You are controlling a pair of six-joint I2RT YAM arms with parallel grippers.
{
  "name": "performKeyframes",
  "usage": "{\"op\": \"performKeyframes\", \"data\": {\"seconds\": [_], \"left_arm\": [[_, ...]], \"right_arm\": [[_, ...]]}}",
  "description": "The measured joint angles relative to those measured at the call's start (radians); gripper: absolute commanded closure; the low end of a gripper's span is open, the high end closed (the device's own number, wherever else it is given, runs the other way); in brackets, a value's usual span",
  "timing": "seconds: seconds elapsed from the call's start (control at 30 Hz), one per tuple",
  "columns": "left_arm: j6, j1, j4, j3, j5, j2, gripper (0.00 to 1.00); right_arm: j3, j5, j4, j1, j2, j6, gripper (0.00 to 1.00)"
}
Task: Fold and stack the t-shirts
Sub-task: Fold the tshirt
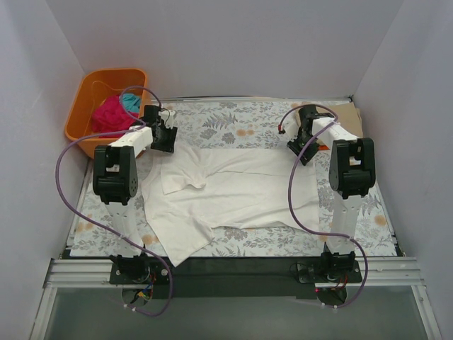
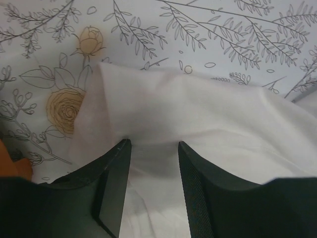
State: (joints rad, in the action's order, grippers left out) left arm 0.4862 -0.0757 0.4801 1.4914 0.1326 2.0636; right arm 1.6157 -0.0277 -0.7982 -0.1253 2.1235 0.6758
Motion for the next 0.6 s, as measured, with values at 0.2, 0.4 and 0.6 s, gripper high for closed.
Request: {"op": "performKeyframes", "data": {"seconds": [0.2, 0.4, 0.6], "left_arm": [[0.010, 0.000, -0.055, -0.013, -0.070, -0.002, 0.56], [0.001, 0.000, -0.063, -0.013, -0.109, -0.002, 0.56], [0.001, -0.002, -0.066, -0.011, -0.095, -0.002, 0.56]], "right_arm": [[-0.003, -0.027, 0.003, -0.001, 0.000, 0.002, 0.70], [-0.029, -0.057, 0.022, 0.002, -0.014, 0.010, 0.71], [-0.087, -0.076, 0.042, 0.013, -0.051, 0.028, 0.70]]}}
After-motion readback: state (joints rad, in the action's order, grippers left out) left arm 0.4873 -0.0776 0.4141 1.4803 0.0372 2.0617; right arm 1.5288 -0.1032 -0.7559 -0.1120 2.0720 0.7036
